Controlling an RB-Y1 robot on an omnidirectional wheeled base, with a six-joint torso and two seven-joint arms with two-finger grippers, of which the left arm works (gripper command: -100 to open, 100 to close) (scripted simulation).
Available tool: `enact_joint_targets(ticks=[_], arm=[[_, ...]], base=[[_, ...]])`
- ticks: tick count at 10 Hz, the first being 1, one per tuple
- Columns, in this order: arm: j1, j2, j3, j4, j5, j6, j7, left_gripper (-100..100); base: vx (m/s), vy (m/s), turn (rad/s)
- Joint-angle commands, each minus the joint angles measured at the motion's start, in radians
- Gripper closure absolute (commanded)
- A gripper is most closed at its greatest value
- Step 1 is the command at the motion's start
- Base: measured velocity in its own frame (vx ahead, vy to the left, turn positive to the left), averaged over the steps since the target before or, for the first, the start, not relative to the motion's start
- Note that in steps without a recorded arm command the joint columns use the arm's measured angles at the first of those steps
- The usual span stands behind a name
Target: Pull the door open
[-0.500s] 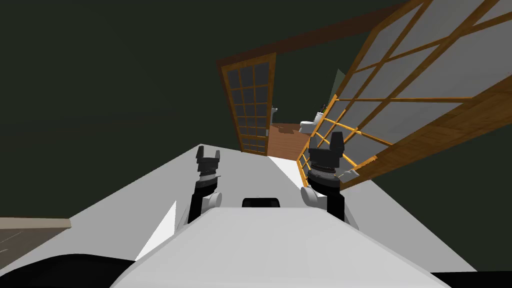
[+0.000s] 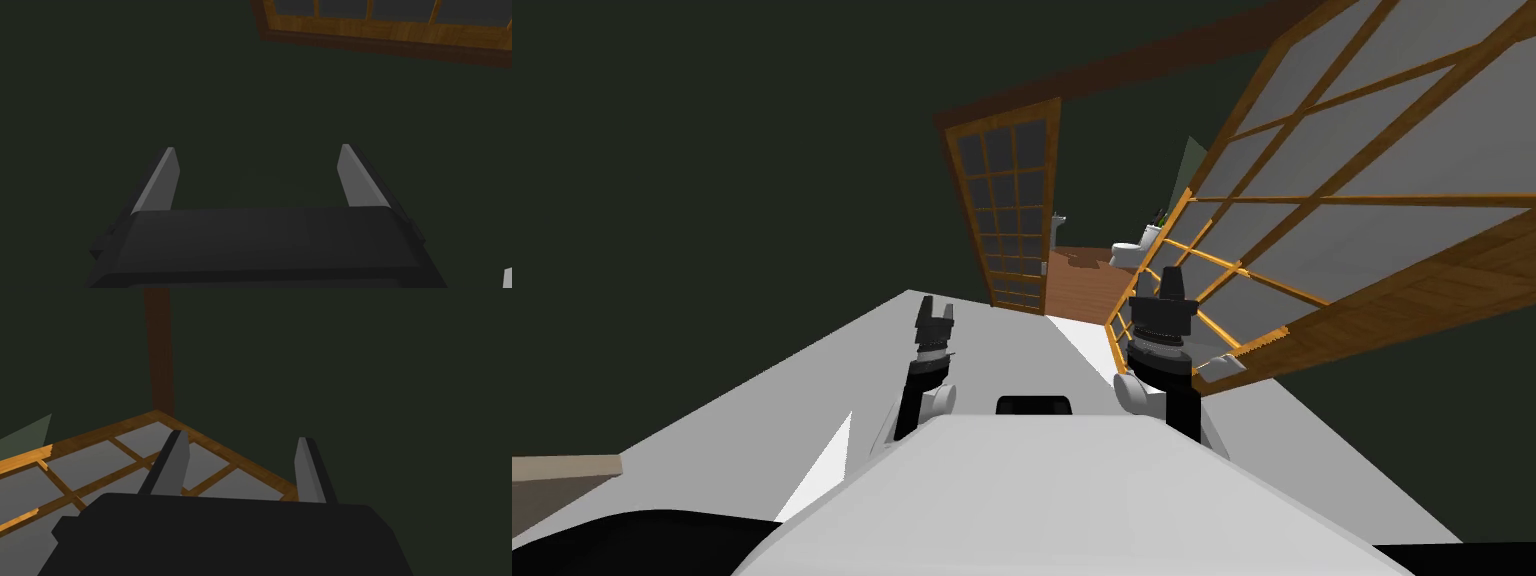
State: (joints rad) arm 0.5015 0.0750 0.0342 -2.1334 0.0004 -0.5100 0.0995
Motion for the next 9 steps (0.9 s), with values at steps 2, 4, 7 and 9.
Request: enact_joint_targets(ticks=[2,4,7,9], arm=[[-0.009,0.014,0.007,0.051,-0.02,-0.028,-0.037,-100],[-0.019,0.023,0.013,0.089,-0.037,-0.045,-0.067,-100],[-0.033,0.036,0.021,0.144,-0.061,-0.069,-0.11,-100],[-0.045,0.046,0.028,0.19,-0.082,-0.09,-0.146,-100]], base=[[0.111,-0.055,-0.005],[0.142,-0.059,-0.007],[0.114,-0.073,-0.006],[0.132,-0.063,-0.007]])
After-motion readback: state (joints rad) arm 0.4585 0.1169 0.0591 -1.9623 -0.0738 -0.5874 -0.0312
